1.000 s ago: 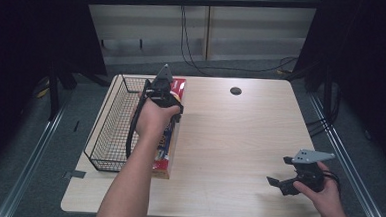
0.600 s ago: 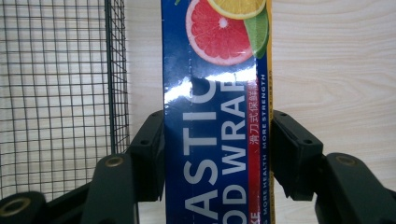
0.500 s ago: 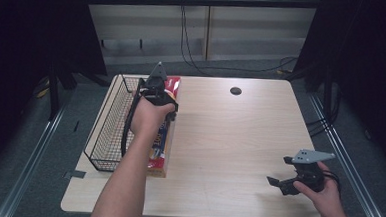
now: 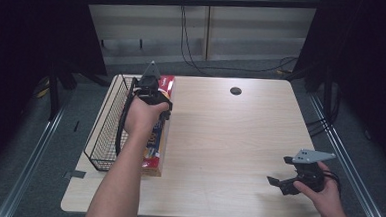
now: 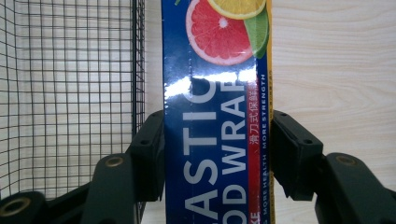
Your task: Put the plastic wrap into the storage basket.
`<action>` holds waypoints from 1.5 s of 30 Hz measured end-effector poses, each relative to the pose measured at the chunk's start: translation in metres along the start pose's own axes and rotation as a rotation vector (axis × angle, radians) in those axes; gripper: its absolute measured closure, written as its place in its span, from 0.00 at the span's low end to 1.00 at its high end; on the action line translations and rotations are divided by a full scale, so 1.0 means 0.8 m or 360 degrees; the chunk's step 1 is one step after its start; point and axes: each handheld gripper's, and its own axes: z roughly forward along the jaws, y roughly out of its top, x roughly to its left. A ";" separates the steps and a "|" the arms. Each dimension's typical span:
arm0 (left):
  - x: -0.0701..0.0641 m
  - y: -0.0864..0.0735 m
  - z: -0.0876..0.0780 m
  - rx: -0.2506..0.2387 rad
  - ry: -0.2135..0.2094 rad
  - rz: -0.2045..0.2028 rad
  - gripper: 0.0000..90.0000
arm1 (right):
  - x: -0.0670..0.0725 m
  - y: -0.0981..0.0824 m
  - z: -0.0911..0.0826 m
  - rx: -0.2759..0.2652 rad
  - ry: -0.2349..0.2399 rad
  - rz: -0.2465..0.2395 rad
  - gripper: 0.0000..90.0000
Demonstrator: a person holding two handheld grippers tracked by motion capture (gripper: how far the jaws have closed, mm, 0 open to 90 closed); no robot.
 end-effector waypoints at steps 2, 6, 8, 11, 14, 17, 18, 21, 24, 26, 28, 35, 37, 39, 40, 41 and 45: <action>0.001 0.000 -0.001 0.0001 -0.0004 -0.0003 0.49 | 0.000 0.000 0.000 -0.0001 -0.0002 0.0000 0.03; 0.004 0.001 -0.002 -0.0001 0.0004 -0.0008 0.49 | 0.000 0.000 0.000 0.0004 -0.0003 0.0000 0.03; 0.006 0.001 -0.003 -0.0002 0.0003 -0.0012 0.49 | 0.000 0.000 0.000 0.0004 -0.0002 0.0000 0.03; 0.011 0.001 -0.004 -0.0010 0.0007 -0.0019 0.49 | 0.000 0.000 0.000 0.0000 -0.0002 0.0000 0.03; 0.016 0.001 -0.006 -0.0007 0.0010 -0.0024 0.49 | 0.000 0.000 0.000 -0.0001 -0.0002 0.0001 0.03; 0.021 0.000 -0.007 -0.0004 0.0019 -0.0028 0.49 | 0.000 0.000 0.000 0.0000 0.0002 0.0001 0.03; 0.022 0.000 -0.007 -0.0003 0.0021 -0.0027 0.49 | 0.000 0.000 0.000 -0.0001 0.0004 0.0000 0.03; 0.028 0.000 -0.008 -0.0002 0.0020 -0.0028 0.49 | 0.000 0.000 0.000 0.0004 0.0003 -0.0007 0.03; 0.032 -0.001 -0.007 -0.0014 0.0023 -0.0050 0.49 | 0.001 0.000 0.001 0.0004 0.0010 -0.0007 0.03; 0.035 -0.001 -0.008 -0.0008 0.0019 -0.0061 0.49 | 0.001 0.000 0.000 0.0007 0.0005 -0.0004 0.03; 0.039 -0.001 -0.008 -0.0005 0.0018 -0.0061 0.49 | 0.001 0.000 0.001 0.0005 0.0011 -0.0008 0.03; 0.049 -0.002 -0.008 -0.0009 0.0028 -0.0077 0.49 | 0.001 0.000 0.001 0.0006 0.0014 -0.0012 0.03; 0.052 -0.002 -0.008 -0.0008 0.0029 -0.0082 0.49 | 0.001 0.000 0.001 0.0007 0.0009 -0.0014 0.03; 0.054 -0.002 -0.008 -0.0023 0.0036 -0.0082 0.49 | 0.001 0.000 0.001 0.0008 0.0013 -0.0012 0.03; 0.055 -0.002 -0.009 -0.0015 0.0034 -0.0081 0.49 | 0.001 0.000 0.001 0.0005 0.0013 -0.0014 0.03; 0.057 -0.001 -0.009 -0.0015 0.0033 -0.0075 0.49 | 0.001 0.000 0.001 0.0006 0.0010 -0.0014 0.03; 0.063 -0.001 -0.007 -0.0021 0.0037 -0.0091 0.49 | 0.002 0.000 0.001 0.0011 0.0015 -0.0011 0.03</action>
